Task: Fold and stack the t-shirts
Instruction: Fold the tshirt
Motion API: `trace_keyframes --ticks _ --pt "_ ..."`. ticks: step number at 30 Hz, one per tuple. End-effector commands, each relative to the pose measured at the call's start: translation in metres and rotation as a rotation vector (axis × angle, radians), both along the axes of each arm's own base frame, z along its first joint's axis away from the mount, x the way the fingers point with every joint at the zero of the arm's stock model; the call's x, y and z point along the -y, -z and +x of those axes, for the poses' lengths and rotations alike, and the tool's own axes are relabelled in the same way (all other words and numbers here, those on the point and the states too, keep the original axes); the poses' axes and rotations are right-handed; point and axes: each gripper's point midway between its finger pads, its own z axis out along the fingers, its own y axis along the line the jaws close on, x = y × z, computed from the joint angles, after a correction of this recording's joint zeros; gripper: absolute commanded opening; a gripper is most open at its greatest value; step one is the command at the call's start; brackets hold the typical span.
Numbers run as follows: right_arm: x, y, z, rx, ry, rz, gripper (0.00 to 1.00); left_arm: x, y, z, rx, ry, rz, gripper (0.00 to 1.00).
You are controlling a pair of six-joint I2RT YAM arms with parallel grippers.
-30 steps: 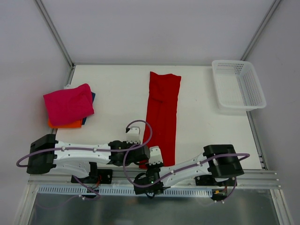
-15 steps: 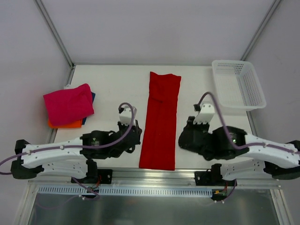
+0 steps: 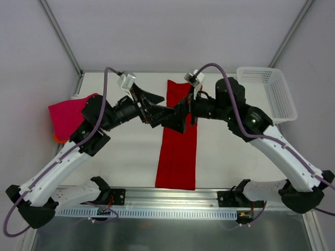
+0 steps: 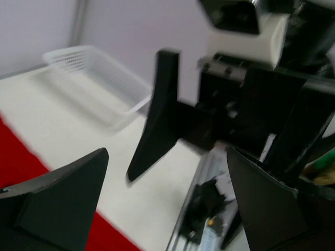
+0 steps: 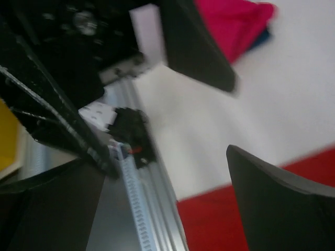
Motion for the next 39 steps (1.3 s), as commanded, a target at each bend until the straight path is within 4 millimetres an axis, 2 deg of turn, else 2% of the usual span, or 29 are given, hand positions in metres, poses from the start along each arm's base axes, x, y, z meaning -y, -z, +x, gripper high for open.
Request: trace_keyframes --ticks 1,2,3,4,5,6,7,8,9,11,12,13,14,16,17,18,19,21,25,26,27,30,31,32,33,34,36,37,39 --pt "-0.037 -0.042 -0.029 -0.001 -0.464 0.257 1.0 0.025 -0.006 -0.02 -0.18 0.539 -0.188 0.99" --pt "-0.043 -0.019 -0.003 -0.088 -0.423 0.245 0.99 0.023 -0.017 -0.022 -0.08 0.653 -0.223 0.99" --pt "-0.044 -0.014 0.018 -0.109 -0.358 0.264 0.99 0.025 -0.008 -0.009 -0.152 0.681 -0.241 0.99" --pt "-0.043 -0.002 0.034 -0.17 -0.286 0.261 1.0 0.036 0.021 0.022 -0.345 0.7 -0.251 0.99" --pt "-0.03 0.027 0.061 -0.204 -0.143 0.24 1.0 0.03 0.031 0.035 -0.311 0.704 -0.261 0.99" --pt "-0.021 0.039 0.075 -0.185 -0.052 0.232 0.99 0.026 0.043 0.045 -0.363 0.686 -0.298 0.99" --pt "-0.008 0.054 0.084 -0.121 0.021 0.199 1.0 0.022 0.081 0.057 -0.432 0.633 -0.322 0.99" --pt "0.011 0.069 0.103 -0.079 0.161 0.167 0.99 0.011 0.089 0.07 -0.41 0.563 -0.353 0.99" --pt "0.033 0.095 0.097 -0.093 0.239 0.095 1.0 0.005 0.116 0.071 -0.401 0.503 -0.315 0.99" --pt "0.067 0.129 0.103 -0.117 0.384 -0.035 0.99 -0.001 0.144 0.087 -0.431 0.353 -0.266 0.99" --pt "0.08 0.148 0.096 -0.176 0.424 -0.088 1.0 -0.002 0.19 0.091 -0.637 0.245 -0.179 0.99" --pt "0.091 0.165 0.088 -0.214 0.457 -0.107 0.99 -0.007 0.193 0.087 -0.52 0.196 -0.094 0.99" --pt "0.099 0.176 0.085 -0.252 0.49 -0.108 0.99 -0.009 0.203 0.089 -0.53 0.109 -0.054 0.99" --pt "0.115 0.205 0.07 -0.292 0.549 -0.138 0.99 -0.02 0.221 0.071 -0.576 0.043 0.039 0.99" --pt "0.12 0.214 0.068 -0.316 0.586 -0.131 0.99 -0.025 0.226 0.066 -0.587 0.016 0.062 0.99" --pt "0.125 0.22 0.064 -0.321 0.606 -0.125 1.0 -0.031 0.239 0.055 -0.597 -0.034 0.105 0.99" --pt "0.131 0.236 0.054 -0.34 0.618 -0.121 1.0 -0.035 0.249 0.049 -0.608 -0.067 0.138 0.99" --pt "0.136 0.248 0.045 -0.388 0.655 -0.094 0.99 -0.041 0.268 0.033 -0.622 -0.119 0.203 0.99" --pt "0.153 0.289 0.013 -0.453 0.73 -0.139 0.99 -0.051 0.321 -0.01 -0.732 -0.155 0.297 0.99" --pt "0.161 0.304 0.0 -0.477 0.749 -0.163 0.99 -0.055 0.331 -0.017 -0.752 -0.167 0.314 0.99" --pt "0.163 0.31 -0.008 -0.494 0.755 -0.164 0.99 -0.061 0.353 -0.03 -0.809 -0.181 0.335 0.99" --pt "0.169 0.335 -0.028 -0.544 0.812 -0.127 0.99 -0.067 0.384 -0.059 -0.892 -0.198 0.375 0.99" --pt "0.165 0.341 -0.034 -0.574 0.823 -0.099 1.0 -0.066 0.392 -0.068 -0.875 -0.213 0.417 0.99" --pt "0.169 0.356 -0.042 -0.596 0.836 -0.117 0.99 -0.067 0.397 -0.076 -0.88 -0.22 0.446 0.99" --pt "0.163 0.355 -0.049 -0.59 0.804 -0.096 0.99 -0.069 0.401 -0.084 -0.9 -0.232 0.462 0.99" --pt "0.164 0.359 -0.048 -0.605 0.848 -0.072 1.0 -0.07 0.403 -0.09 -0.905 -0.238 0.48 0.99" --pt "0.164 0.372 -0.054 -0.613 0.86 -0.083 0.99 -0.072 0.412 -0.104 -0.927 -0.25 0.519 0.99" --pt "0.156 0.372 -0.057 -0.619 0.85 -0.057 1.0 -0.071 0.414 -0.11 -0.935 -0.246 0.524 0.99" --pt "0.154 0.387 -0.066 -0.598 0.849 -0.116 1.0 -0.069 0.419 -0.121 -0.954 -0.241 0.536 0.99"
